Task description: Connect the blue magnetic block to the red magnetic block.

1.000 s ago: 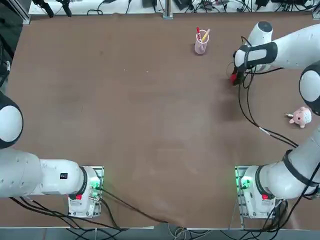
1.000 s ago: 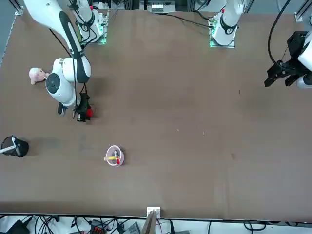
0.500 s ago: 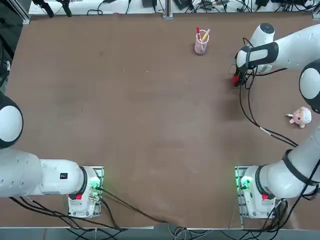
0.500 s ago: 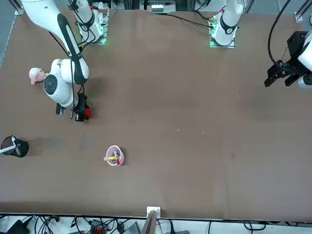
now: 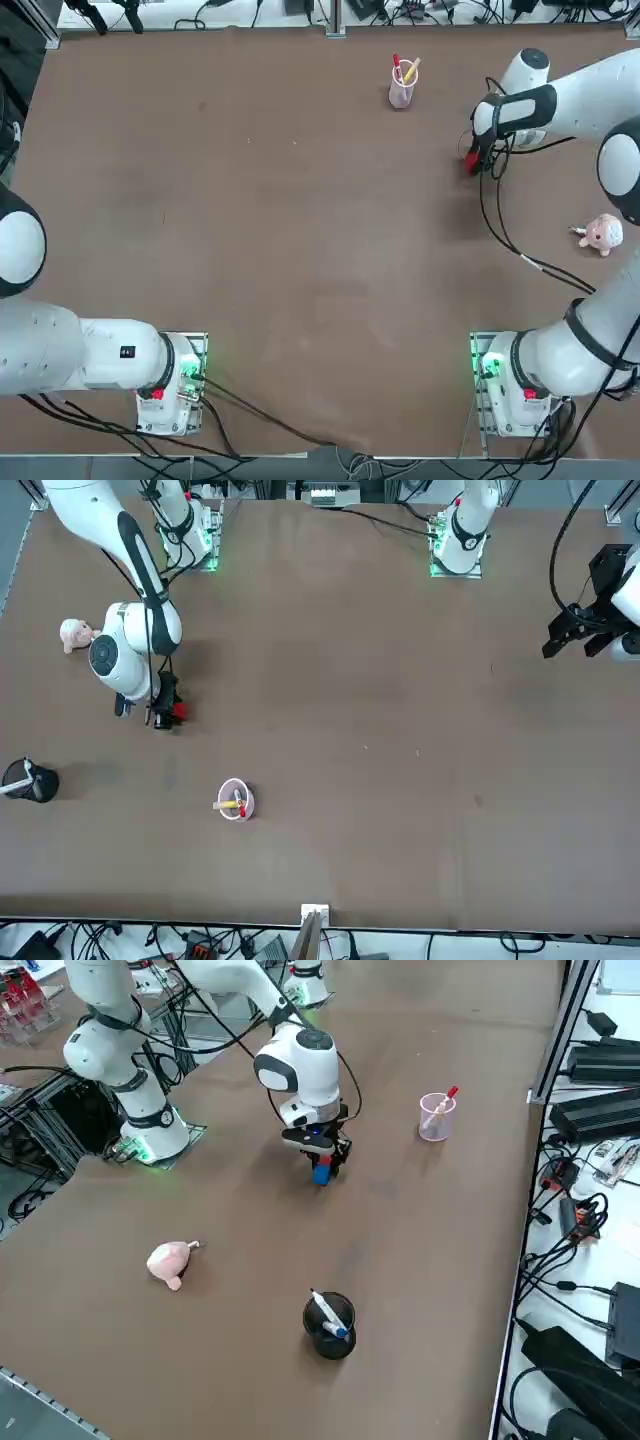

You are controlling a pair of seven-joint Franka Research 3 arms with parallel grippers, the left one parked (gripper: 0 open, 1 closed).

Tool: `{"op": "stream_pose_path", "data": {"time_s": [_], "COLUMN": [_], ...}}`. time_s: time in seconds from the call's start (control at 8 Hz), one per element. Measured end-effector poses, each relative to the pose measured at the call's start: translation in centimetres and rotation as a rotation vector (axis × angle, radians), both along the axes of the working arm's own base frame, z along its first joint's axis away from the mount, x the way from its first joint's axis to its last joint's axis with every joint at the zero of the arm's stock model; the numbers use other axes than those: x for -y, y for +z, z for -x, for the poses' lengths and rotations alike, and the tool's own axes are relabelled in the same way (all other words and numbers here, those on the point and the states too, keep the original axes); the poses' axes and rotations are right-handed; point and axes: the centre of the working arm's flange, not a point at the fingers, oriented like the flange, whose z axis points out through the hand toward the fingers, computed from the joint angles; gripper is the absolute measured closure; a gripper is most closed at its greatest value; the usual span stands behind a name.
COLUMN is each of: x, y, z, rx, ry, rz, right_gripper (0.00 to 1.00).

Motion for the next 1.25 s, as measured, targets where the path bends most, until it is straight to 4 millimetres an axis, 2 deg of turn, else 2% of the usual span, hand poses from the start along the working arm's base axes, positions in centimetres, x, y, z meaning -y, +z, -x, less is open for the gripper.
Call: {"op": "stream_pose_path", "data": {"time_s": [0.12, 0.38, 0.62, 0.75, 0.88, 1.0, 1.25], "x": [0.1, 0.0, -0.2, -0.3, -0.5, -0.7, -1.3], "y": [0.0, 0.5, 1.9, 3.4, 5.9, 9.3, 17.1], "z": [0.0, -0.2, -0.6, -0.9, -1.5, -2.6, -4.9], "rx": [0.0, 0.008, 0.005, -0.004, -0.024, -0.049, -0.069], "ry": [0.014, 0.041, 0.076, 0.105, 0.145, 0.196, 0.367], "rz": [-0.001, -0.004, -0.012, -0.021, -0.035, -0.053, -0.089], "right_gripper": [0.38, 0.03, 0.0, 0.0, 0.0, 0.0, 0.0]}}
